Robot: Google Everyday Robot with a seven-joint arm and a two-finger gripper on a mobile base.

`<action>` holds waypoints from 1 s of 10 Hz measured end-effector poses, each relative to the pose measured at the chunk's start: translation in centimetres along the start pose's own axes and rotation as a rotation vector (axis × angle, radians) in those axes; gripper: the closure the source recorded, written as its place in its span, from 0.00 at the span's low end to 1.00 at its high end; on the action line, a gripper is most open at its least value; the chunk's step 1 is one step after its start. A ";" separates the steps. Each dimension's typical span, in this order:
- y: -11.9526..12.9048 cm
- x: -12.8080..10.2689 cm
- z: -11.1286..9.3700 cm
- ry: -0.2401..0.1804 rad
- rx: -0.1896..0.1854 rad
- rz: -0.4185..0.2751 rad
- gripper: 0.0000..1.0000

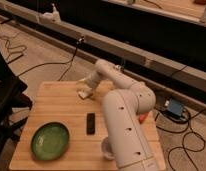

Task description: Place the white sponge in the ceramic cup

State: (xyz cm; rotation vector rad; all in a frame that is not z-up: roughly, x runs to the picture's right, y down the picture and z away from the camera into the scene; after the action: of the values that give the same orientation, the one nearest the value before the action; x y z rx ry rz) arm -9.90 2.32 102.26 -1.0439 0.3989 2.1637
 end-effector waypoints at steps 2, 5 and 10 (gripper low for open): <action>-0.3 -0.3 0.3 0.003 0.009 0.006 0.52; -0.5 -0.9 0.1 0.000 0.008 0.014 0.80; 0.7 -0.4 -1.1 -0.006 -0.026 -0.023 1.00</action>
State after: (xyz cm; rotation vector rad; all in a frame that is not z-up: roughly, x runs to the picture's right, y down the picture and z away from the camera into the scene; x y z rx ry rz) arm -9.59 1.11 101.89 -1.0517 0.3551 2.1568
